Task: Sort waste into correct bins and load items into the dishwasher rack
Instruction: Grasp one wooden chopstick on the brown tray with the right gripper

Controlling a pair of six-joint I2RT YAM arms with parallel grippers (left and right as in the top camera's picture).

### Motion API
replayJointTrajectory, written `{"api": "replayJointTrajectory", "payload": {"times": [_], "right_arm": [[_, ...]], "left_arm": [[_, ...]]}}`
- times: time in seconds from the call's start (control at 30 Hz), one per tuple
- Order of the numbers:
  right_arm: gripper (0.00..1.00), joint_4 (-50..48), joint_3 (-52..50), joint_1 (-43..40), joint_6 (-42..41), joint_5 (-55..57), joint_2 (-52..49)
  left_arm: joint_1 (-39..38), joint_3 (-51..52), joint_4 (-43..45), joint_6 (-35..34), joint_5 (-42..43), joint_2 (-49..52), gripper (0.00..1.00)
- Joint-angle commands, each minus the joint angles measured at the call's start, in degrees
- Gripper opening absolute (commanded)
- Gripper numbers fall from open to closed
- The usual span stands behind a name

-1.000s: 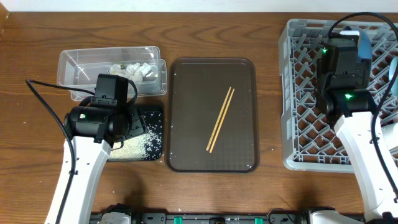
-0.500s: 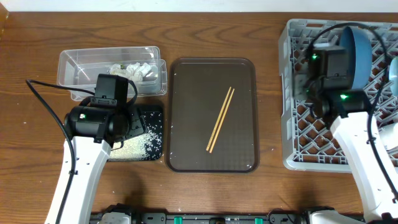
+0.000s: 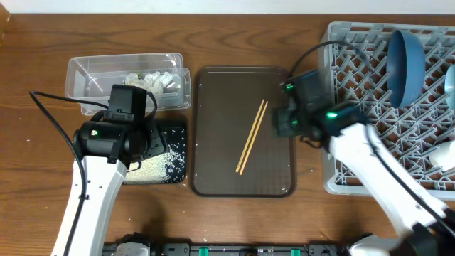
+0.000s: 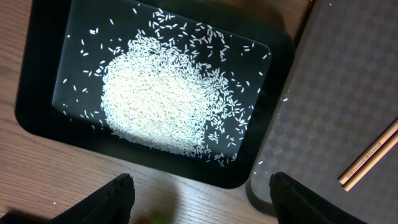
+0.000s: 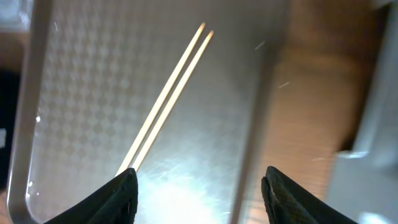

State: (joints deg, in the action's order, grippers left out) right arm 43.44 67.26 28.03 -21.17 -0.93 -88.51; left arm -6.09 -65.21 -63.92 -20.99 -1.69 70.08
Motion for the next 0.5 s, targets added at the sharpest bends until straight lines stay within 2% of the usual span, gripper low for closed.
{"api": "replayJointTrajectory", "payload": {"times": [0.0, 0.23, 0.47], "right_arm": [[0.62, -1.0, 0.0, 4.2, -6.9, -0.4, -5.3], [0.61, -4.5, 0.0, 10.1, -15.4, 4.8, -14.5], [0.59, -6.6, 0.0, 11.8, -17.2, 10.1, -20.8]], "left_arm": [[0.3, 0.1, -0.1, -0.3, -0.2, 0.0, 0.73], [0.3, 0.1, -0.1, -0.3, -0.2, 0.0, 0.73], [0.3, 0.1, -0.1, -0.3, -0.2, 0.0, 0.73]]}}
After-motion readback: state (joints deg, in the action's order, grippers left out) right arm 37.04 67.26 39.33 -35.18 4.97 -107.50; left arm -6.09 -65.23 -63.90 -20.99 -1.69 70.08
